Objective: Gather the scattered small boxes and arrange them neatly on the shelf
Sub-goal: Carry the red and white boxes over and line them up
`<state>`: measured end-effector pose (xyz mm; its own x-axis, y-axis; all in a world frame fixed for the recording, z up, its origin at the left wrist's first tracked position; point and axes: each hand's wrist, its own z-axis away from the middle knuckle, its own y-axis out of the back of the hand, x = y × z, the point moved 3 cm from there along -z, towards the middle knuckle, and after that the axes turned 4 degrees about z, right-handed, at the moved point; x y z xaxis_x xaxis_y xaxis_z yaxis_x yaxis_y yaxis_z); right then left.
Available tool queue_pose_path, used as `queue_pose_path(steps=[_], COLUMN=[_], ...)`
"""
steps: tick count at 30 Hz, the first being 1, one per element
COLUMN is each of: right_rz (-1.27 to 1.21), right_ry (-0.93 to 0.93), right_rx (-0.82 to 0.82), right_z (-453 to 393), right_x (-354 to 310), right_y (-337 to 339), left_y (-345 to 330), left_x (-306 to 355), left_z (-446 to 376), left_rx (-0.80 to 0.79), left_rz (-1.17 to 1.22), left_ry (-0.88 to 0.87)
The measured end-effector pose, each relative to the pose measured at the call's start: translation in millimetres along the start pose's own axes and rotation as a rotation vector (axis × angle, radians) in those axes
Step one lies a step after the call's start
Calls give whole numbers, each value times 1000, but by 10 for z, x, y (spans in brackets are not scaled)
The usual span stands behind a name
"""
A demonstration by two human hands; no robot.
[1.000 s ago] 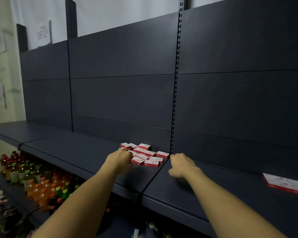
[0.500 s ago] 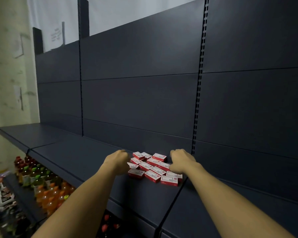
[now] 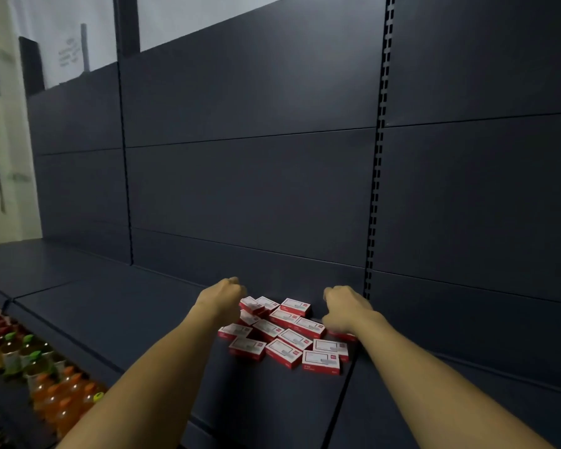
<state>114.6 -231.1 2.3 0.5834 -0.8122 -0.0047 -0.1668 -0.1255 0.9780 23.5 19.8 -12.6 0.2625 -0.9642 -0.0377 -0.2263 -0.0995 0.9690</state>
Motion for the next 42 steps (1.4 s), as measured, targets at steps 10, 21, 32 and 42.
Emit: queue_pose_path(steps=[10,21,32,42], right_rz=[-87,-94,-36,40], right_ry=[-102,-125,-182,-211], right_rx=[-21,31,32,6], right_z=[-314,-698,-829,-886], right_x=[-61,-502,-692,-801], right_y=[-275,-473,-591,-622], left_y=[-261,-425,-336,-53], left_x=[-155,-361,-451,-699], left_z=[-637,-997,-1062,-1100], left_rx=[-129,-239,-215,-89], left_rz=[54,201,212,194], left_ry=[-110,-363,-465,-424])
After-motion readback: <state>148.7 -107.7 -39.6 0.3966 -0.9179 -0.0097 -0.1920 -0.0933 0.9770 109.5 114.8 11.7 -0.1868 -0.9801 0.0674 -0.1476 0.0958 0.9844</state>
